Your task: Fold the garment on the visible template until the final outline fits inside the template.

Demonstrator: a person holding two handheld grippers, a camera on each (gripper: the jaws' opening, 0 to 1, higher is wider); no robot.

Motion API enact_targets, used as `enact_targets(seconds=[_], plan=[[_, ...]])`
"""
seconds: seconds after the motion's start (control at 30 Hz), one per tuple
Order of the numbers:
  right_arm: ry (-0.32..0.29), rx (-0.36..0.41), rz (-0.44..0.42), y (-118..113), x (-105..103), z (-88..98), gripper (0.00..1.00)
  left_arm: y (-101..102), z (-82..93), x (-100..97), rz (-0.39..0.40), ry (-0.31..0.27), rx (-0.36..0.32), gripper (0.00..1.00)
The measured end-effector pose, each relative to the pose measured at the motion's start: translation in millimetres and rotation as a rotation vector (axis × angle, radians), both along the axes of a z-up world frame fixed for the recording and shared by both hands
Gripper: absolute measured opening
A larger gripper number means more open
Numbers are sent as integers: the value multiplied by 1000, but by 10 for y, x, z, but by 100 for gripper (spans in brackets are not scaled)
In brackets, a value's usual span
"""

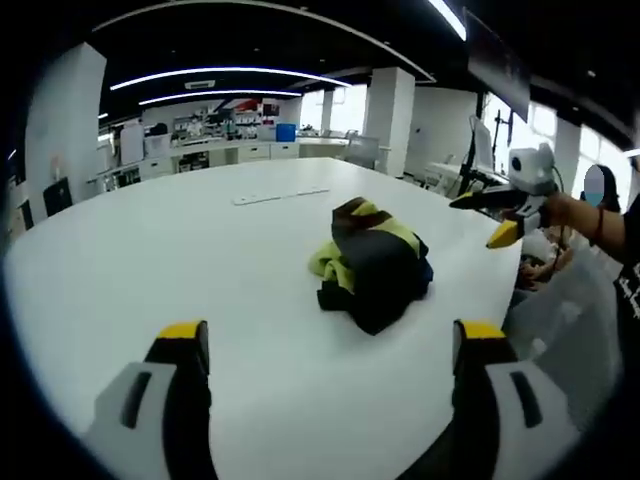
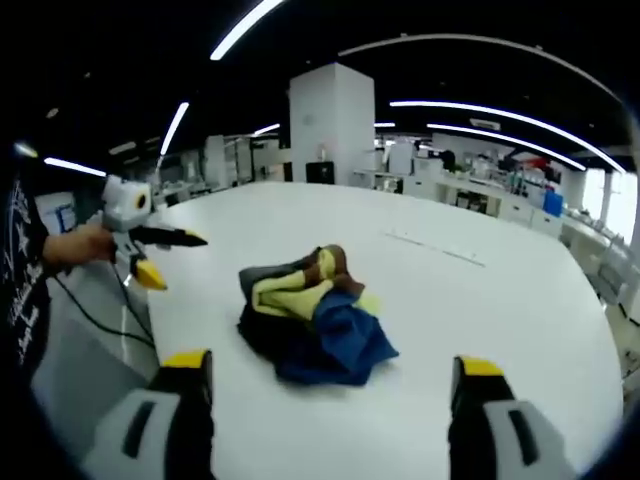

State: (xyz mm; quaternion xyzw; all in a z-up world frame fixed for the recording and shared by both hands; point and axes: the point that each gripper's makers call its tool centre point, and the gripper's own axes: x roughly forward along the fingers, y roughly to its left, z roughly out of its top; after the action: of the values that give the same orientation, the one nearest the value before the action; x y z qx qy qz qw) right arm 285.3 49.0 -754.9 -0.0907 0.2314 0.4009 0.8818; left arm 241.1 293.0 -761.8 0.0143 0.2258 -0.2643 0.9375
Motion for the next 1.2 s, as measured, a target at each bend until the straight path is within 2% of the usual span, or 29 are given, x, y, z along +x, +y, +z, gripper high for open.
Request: enact_targets(seconds=[0.5, 1.2], plan=[[27, -1, 24, 60, -77, -28, 100, 149, -36, -18, 46, 16, -34, 97], [30, -1, 10, 24, -147, -49, 99, 89, -65, -22, 30, 25, -32, 95]])
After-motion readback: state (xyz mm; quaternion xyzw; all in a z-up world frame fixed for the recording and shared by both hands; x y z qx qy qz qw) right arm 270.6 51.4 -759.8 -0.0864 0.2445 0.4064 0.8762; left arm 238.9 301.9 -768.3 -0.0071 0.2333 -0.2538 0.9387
